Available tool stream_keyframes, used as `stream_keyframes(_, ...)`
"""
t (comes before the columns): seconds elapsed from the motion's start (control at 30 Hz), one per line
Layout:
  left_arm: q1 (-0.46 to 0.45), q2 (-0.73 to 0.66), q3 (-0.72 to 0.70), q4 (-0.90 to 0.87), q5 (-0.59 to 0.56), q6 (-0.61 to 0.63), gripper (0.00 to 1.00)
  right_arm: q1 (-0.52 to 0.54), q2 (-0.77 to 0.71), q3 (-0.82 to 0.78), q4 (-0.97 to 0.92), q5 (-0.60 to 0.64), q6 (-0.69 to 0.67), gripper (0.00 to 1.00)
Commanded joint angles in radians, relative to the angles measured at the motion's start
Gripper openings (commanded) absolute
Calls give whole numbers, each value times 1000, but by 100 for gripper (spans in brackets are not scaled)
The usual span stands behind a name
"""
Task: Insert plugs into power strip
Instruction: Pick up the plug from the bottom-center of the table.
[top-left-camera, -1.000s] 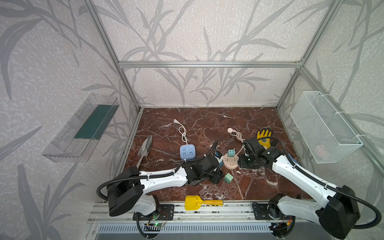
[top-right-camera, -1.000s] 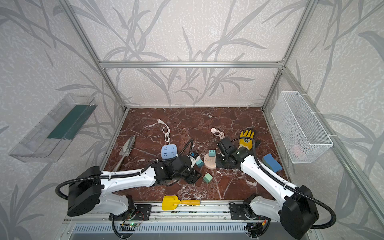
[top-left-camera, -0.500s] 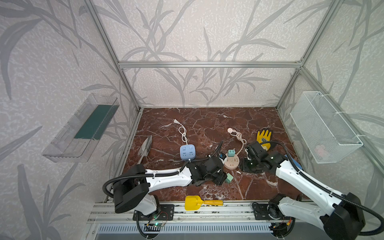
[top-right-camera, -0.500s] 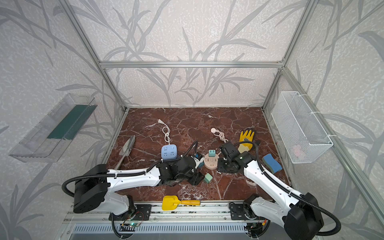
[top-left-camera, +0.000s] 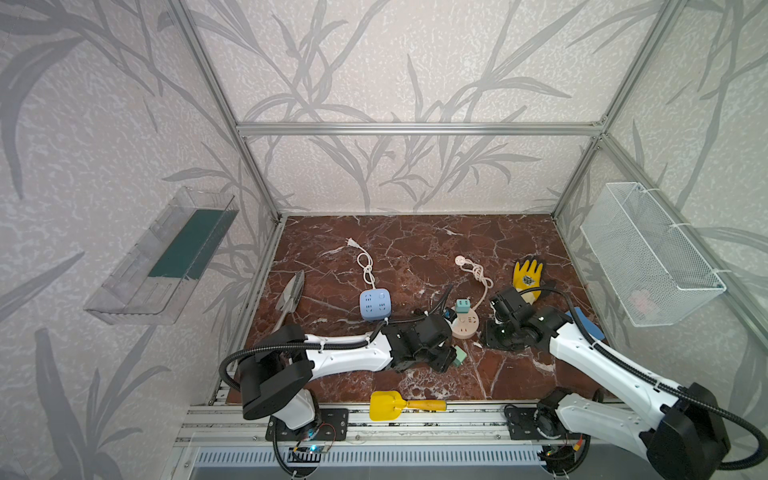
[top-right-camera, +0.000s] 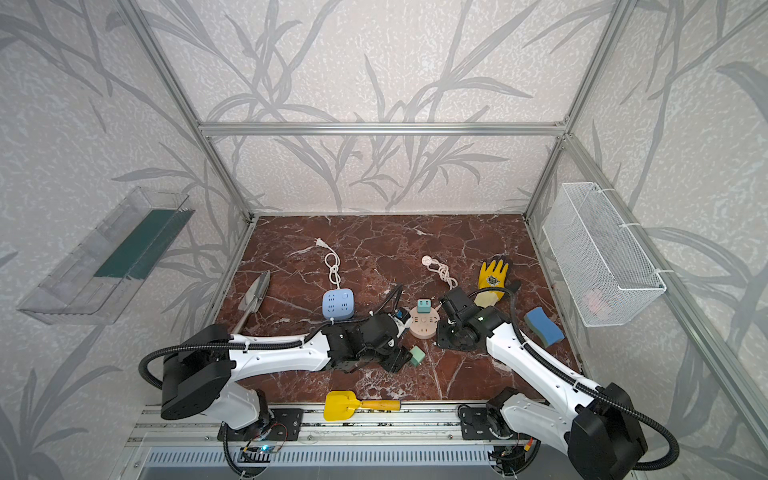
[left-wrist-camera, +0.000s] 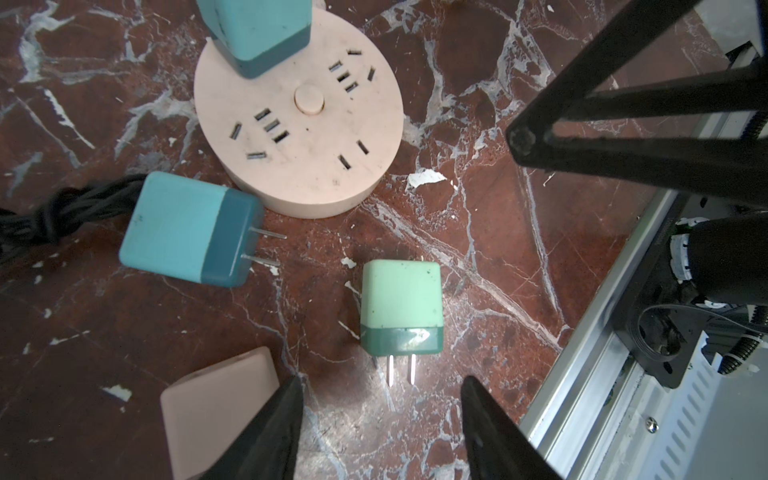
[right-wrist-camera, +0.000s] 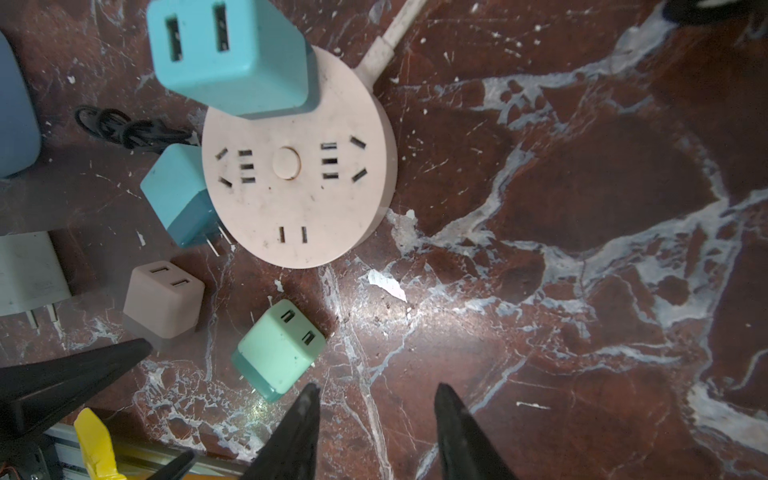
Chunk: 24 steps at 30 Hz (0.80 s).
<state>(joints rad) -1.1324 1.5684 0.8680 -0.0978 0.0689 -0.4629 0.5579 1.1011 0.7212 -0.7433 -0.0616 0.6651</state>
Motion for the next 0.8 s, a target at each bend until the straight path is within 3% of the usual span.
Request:
stream_keyframes(0.0, -7, 34, 45, -13, -4, 29, 61, -7, 10, -4, 12, -6, 7, 46)
stream_keyframes(0.77, -27, 237, 152, -55, 12, 46, 58, -50, 11, -46, 66, -41, -6, 46)
